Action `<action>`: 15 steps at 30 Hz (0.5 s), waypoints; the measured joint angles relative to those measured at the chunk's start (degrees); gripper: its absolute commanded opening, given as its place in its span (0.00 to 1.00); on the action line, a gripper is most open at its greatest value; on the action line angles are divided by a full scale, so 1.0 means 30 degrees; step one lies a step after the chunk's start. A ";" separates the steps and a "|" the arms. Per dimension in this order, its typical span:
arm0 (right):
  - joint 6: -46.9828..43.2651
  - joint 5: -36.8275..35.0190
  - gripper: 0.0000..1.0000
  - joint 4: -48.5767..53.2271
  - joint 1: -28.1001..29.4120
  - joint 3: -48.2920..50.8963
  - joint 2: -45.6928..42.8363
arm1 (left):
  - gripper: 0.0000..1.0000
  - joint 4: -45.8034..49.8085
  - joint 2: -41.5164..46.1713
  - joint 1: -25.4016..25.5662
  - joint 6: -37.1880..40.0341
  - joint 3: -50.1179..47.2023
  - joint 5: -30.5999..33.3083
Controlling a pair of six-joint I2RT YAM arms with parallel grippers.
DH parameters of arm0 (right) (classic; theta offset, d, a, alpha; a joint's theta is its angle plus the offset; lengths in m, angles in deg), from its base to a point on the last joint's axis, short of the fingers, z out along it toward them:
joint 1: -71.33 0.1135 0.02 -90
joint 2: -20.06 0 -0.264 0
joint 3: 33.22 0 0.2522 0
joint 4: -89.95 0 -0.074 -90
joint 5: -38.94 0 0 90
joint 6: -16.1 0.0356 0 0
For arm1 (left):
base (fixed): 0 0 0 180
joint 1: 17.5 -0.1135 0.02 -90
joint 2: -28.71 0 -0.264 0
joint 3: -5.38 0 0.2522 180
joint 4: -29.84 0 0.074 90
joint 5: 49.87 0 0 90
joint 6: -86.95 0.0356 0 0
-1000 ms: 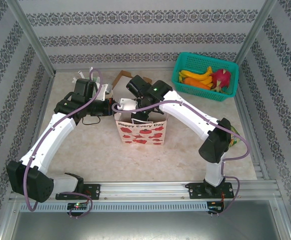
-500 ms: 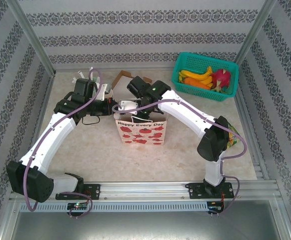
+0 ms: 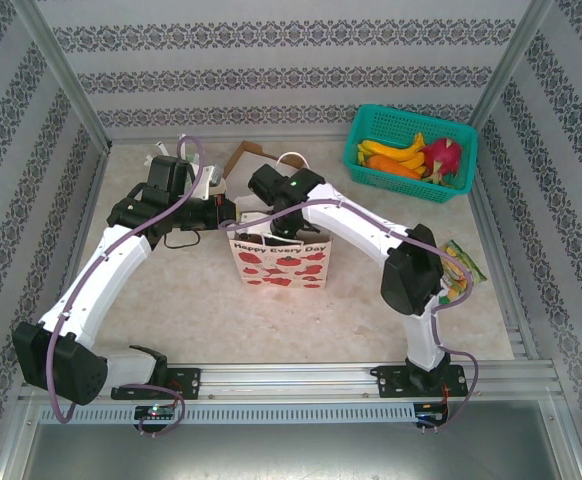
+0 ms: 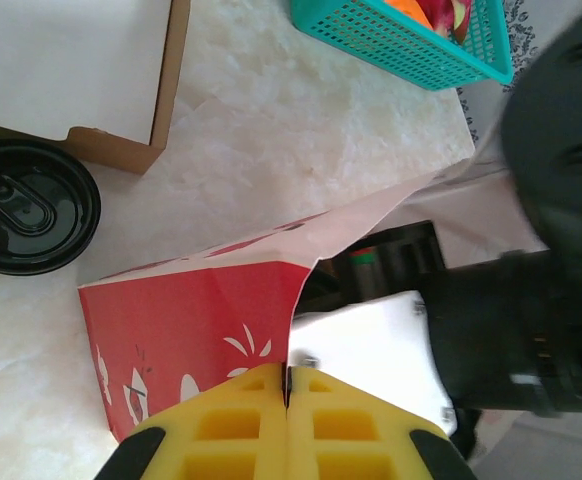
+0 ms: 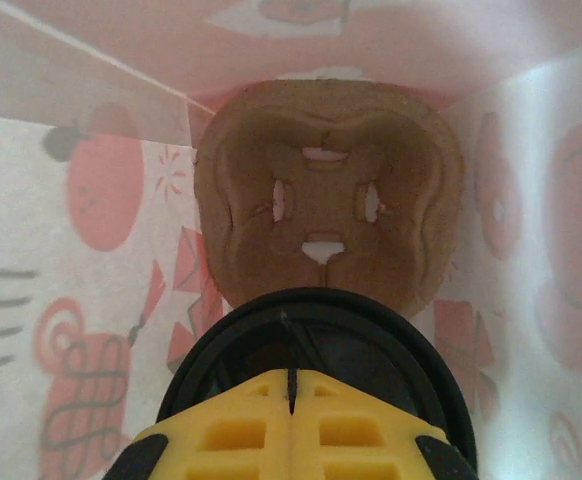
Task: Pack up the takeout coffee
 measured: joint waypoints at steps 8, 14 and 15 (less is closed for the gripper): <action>-0.0044 -0.0517 0.00 -0.0277 -0.0007 0.0459 0.0058 | 0.00 0.0015 0.0007 0.0022 0.0015 0.0029 0.0029; -0.0058 -0.1282 0.00 -0.0058 -0.0160 0.1144 -0.0474 | 0.00 0.0022 0.0007 0.0073 0.0029 0.0051 0.0168; -0.0058 -0.1304 0.00 -0.0007 -0.0226 0.1180 -0.0568 | 0.00 0.0022 0.0007 0.0073 0.0029 0.0066 0.0211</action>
